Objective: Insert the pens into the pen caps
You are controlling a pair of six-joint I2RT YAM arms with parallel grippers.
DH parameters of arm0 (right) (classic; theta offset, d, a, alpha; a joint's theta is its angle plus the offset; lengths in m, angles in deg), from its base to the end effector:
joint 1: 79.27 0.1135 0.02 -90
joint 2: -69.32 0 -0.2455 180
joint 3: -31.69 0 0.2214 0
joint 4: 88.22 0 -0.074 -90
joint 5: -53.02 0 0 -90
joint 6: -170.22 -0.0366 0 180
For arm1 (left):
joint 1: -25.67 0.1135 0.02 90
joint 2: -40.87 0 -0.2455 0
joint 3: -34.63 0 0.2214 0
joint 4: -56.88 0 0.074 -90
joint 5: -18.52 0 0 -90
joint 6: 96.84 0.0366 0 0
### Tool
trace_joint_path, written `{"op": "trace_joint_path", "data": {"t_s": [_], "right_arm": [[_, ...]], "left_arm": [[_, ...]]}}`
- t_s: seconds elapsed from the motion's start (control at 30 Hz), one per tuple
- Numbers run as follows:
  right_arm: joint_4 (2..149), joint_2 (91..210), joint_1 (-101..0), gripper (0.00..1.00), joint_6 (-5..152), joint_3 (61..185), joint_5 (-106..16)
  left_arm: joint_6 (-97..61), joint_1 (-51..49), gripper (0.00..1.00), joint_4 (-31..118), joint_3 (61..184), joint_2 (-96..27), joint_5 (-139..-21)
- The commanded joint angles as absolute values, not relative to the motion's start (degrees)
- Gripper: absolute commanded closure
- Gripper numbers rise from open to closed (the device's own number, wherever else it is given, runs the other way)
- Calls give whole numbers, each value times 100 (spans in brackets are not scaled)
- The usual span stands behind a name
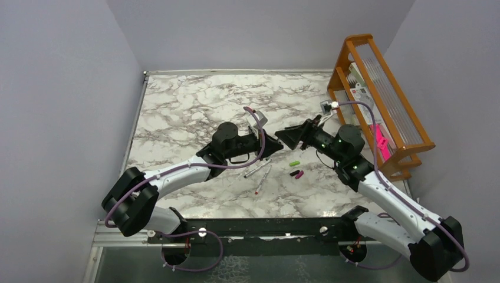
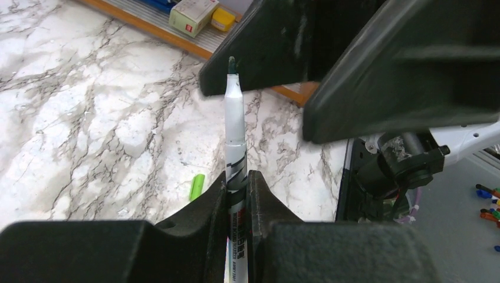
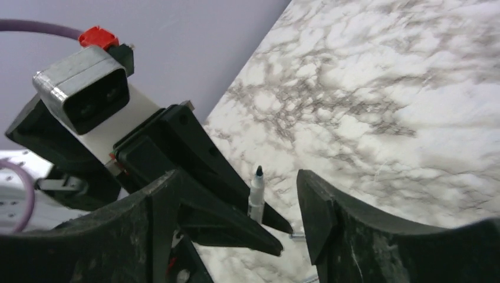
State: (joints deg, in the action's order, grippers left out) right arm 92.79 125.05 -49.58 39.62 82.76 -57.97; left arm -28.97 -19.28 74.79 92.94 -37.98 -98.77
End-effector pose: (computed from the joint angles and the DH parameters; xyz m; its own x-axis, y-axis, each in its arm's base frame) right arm 0.1763 0.1156 0.2915 -0.5450 0.3887 -0.7429 -0.5509 0.5019 0.6668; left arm 0.1907 -0.2141 0.2718 -0.3887 -0.0850 -0.9174 0.8696 0.2951 -0.3958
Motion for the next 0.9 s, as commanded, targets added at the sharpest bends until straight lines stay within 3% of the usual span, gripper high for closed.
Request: {"op": "trace_joint_path", "data": {"t_s": [0.0,0.17,0.2,0.23,0.3,0.47,0.67,0.87], "right_arm": [[8341,11817,-4921,24,4065,8310,-4346],[7112,11436,-4921,34,4708,8586,-3101],[6846,11475,-4921,42,4805,8671,-2985],[6569,11548,-4921,57,4855,8772,-2910],[6065,11760,-4921,68,4788,8889,-2911],[5869,12432,-4921,64,4674,8559,-3222],[6002,13559,-4924,66,4377,8642,-3445],[5983,14354,-4922,47,4162,8878,-3553]], "left_arm": [[-2757,-1921,100,7512,9067,-3413,-9404],[-2781,-1855,100,7278,8883,-3155,-9084],[-2811,-1850,100,7254,8826,-3100,-9012],[-2848,-1845,100,7209,8790,-3045,-8919],[-2923,-1837,100,7143,8674,-2931,-8720],[-2855,-1836,100,7110,8306,-2678,-8406],[-2581,-1827,100,6811,8329,-2586,-8209],[-2665,-1823,100,6647,8383,-2644,-7945]]}}
